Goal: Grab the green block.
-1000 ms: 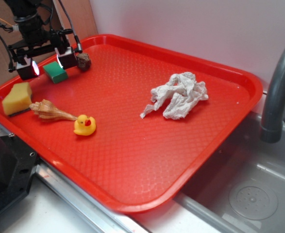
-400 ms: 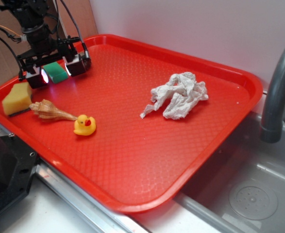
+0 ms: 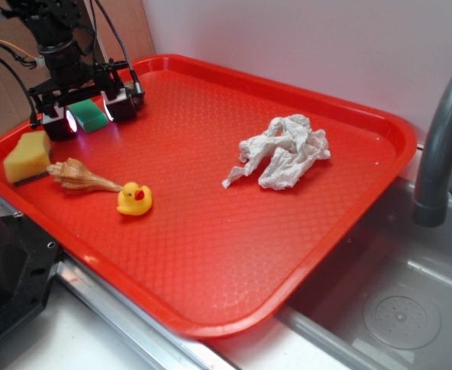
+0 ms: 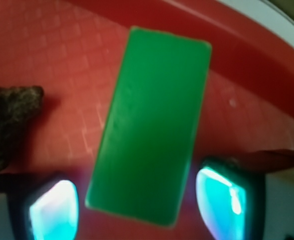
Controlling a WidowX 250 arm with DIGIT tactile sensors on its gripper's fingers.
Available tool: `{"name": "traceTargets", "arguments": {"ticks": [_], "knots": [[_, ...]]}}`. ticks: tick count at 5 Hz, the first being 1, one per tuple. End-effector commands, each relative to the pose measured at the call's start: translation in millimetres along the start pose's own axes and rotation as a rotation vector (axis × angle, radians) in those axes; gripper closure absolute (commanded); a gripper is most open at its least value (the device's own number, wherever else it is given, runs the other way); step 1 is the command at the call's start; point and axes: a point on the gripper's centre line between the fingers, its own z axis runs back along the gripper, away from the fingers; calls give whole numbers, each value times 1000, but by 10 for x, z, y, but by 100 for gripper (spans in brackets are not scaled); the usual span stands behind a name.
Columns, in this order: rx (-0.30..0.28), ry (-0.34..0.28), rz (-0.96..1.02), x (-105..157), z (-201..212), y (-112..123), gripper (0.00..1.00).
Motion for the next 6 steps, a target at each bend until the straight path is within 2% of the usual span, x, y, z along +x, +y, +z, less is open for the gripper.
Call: {"name": "traceTargets", "arguments": {"ticks": [1, 2, 3, 4, 5, 6], "knots": [[13, -8, 2, 26, -106, 517, 0], [10, -13, 2, 1, -134, 745, 14], [-9, 21, -43, -51, -124, 1058, 100], [-33, 68, -216, -153, 59, 1258, 100], [-62, 112, -462, -149, 509, 573, 100], [-33, 124, -667, -440, 982, -51, 100]]}}
